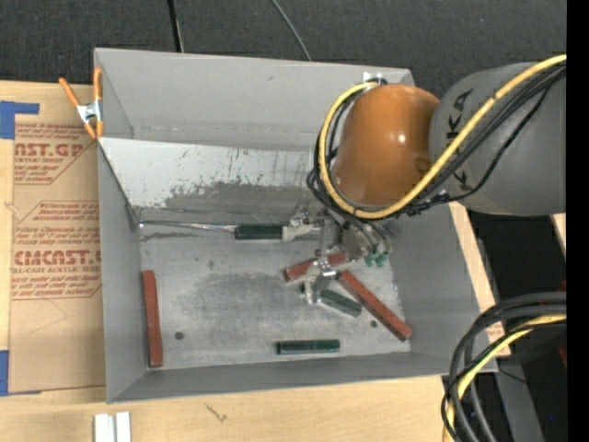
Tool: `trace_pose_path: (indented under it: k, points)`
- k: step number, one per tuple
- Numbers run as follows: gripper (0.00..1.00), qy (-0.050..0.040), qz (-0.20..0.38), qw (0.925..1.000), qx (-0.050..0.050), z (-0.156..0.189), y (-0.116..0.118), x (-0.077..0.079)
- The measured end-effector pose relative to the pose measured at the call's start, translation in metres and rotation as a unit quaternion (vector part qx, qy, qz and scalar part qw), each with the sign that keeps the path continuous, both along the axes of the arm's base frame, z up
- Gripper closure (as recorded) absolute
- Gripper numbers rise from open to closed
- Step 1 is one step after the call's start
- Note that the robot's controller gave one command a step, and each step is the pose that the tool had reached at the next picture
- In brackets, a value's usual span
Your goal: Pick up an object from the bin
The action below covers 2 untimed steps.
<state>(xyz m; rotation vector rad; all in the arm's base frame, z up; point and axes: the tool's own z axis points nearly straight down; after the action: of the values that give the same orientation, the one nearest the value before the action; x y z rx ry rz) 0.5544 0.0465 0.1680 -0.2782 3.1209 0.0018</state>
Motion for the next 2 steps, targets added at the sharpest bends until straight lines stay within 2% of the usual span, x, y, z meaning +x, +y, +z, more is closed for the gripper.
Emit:
trace_pose_path:
  k: [1, 2]
  points:
    - [0.0, 0.0, 0.042, 0.9991, -0.001, -0.056, -0.011, 0.006]
    - [1.0, -0.0059, 0.067, 0.9978, 0.0, -0.091, -0.048, 0.006]
